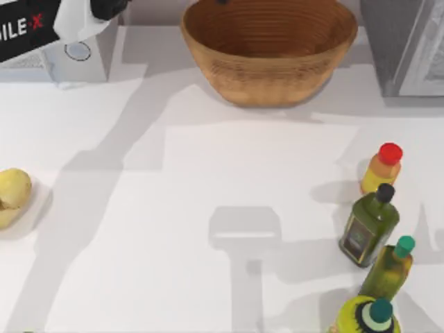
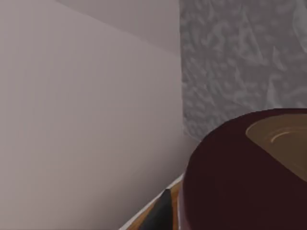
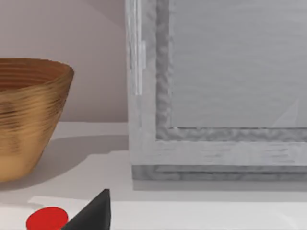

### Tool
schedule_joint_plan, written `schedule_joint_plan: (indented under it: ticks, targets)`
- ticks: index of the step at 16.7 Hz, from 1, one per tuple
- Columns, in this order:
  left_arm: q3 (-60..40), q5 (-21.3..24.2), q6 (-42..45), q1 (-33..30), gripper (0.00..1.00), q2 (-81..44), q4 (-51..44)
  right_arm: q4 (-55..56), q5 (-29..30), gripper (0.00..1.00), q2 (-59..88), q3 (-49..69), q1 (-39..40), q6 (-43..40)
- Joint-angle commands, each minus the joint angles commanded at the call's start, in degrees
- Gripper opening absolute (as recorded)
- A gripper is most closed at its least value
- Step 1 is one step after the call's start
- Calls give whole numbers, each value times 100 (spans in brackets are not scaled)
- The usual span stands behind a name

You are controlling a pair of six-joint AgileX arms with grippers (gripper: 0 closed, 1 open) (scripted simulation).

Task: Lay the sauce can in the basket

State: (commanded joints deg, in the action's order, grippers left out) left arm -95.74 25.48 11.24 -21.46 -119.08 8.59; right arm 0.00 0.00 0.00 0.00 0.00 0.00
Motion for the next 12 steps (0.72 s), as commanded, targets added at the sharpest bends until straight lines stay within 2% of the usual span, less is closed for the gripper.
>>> schedule_joint_plan:
  ticks: [3,9,12]
  targets:
    - [-317,-300,-512,-313,0,-175,10,0,0,100,0,0,0,0]
    - [-339,-318,-543,-321,0,-177,-2,0,0,100,0,0,0,0]
    - [-701,-373,-579,-369,0,-523,-29,0,0,100,0,0,0,0]
